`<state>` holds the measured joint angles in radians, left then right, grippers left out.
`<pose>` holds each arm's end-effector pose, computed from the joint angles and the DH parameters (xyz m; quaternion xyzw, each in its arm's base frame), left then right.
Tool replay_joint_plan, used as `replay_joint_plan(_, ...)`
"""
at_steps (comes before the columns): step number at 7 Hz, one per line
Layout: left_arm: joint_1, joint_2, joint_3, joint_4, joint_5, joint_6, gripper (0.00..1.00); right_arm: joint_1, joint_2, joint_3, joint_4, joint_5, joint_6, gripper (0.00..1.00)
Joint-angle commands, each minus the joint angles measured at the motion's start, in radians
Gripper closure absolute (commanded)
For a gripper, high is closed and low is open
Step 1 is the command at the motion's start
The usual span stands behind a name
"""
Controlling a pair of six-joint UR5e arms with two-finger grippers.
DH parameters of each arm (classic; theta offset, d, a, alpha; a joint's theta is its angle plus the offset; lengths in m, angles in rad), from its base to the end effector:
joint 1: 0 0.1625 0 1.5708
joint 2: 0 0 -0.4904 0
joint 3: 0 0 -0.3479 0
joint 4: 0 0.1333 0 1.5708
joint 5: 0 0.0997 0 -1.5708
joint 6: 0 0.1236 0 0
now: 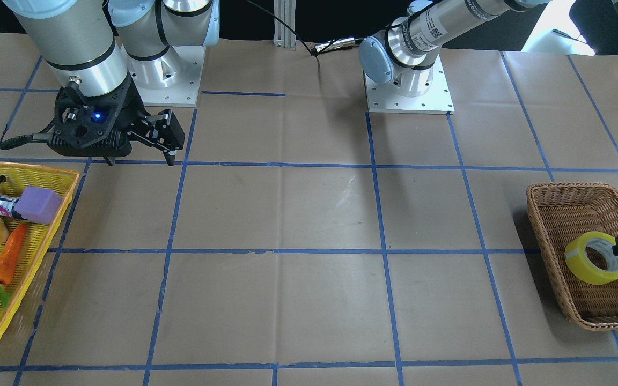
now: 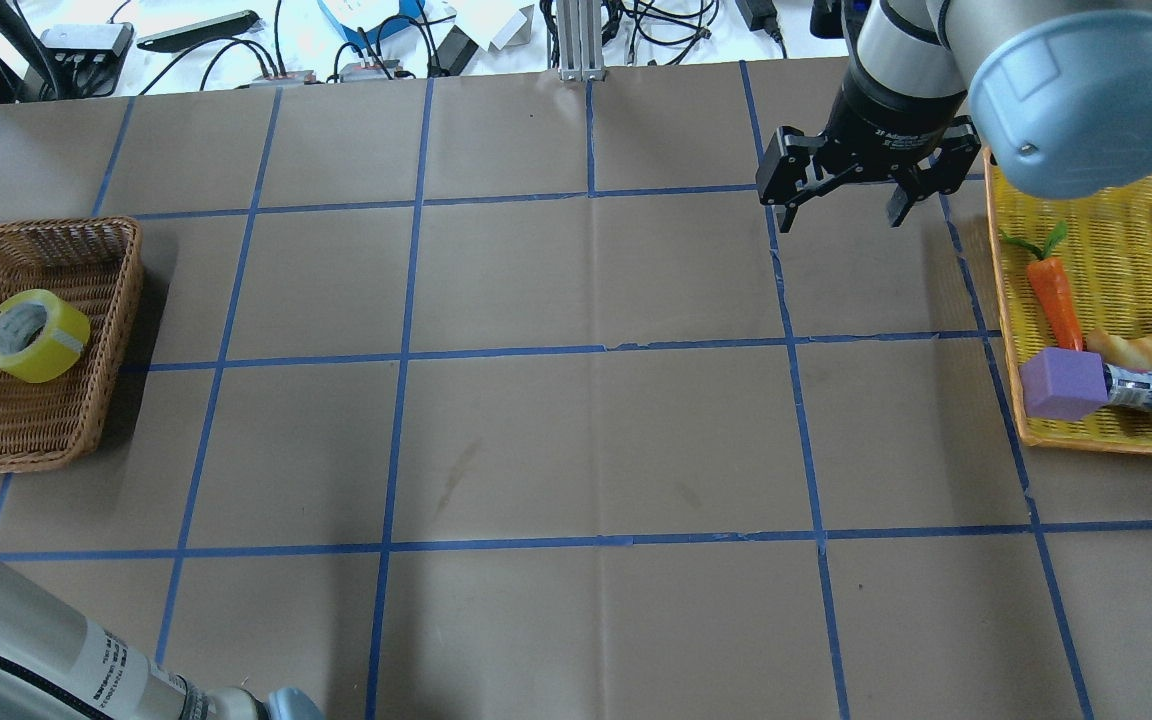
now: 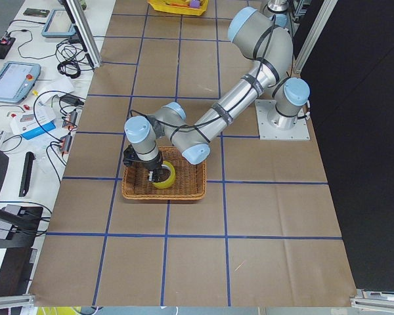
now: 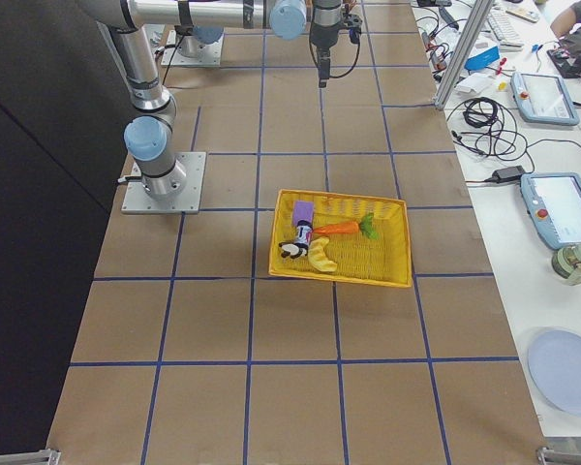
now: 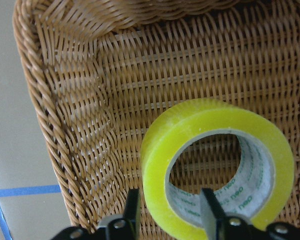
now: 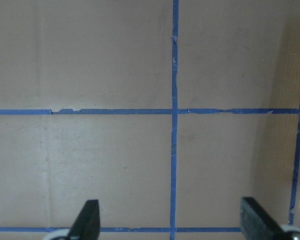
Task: Transfer tape with both arms
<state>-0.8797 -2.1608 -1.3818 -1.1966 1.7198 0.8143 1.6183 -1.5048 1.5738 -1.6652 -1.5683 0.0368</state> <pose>0.3509 -0.6046 0.3093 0.0624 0.9952 0.0606 0.0452 0.1564 -0.4753 0.5068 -0.0054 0.9999 -0.0126 0.0018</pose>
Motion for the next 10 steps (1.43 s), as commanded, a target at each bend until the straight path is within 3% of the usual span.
replay_joint_plan(1,-0.027,0.083,0.01,-0.135,-0.002,-0.006,0.0,0.0,0.0,0.0,-0.001,0.002,0.0,0.0)
replay_joint_plan(3,-0.225,0.252,0.012,-0.371,-0.02,-0.208,0.0,0.0,0.0,0.0,-0.001,0.002,0.0,0.0)
replay_joint_plan(5,-0.432,0.376,0.0,-0.452,-0.179,-0.665,0.0,0.0,0.0,0.002,0.001,0.002,0.0,0.0)
replay_joint_plan(6,-0.531,0.428,-0.006,-0.455,-0.184,-0.834,0.0,0.0,0.0,0.002,0.001,0.002,0.0,0.0)
replay_joint_plan(7,-0.627,0.482,-0.046,-0.5,-0.184,-0.875,0.0,0.0,0.005,0.002,-0.002,0.002,-0.002,0.0)
replay_joint_plan(8,-0.697,0.536,-0.137,-0.5,-0.187,-0.871,0.0,0.0,0.0,0.005,-0.005,0.001,-0.002,0.0)
replay_joint_plan(10,-0.706,0.556,-0.2,-0.321,-0.181,-0.869,0.0,-0.002,0.0,0.006,-0.002,0.001,0.0,0.0)
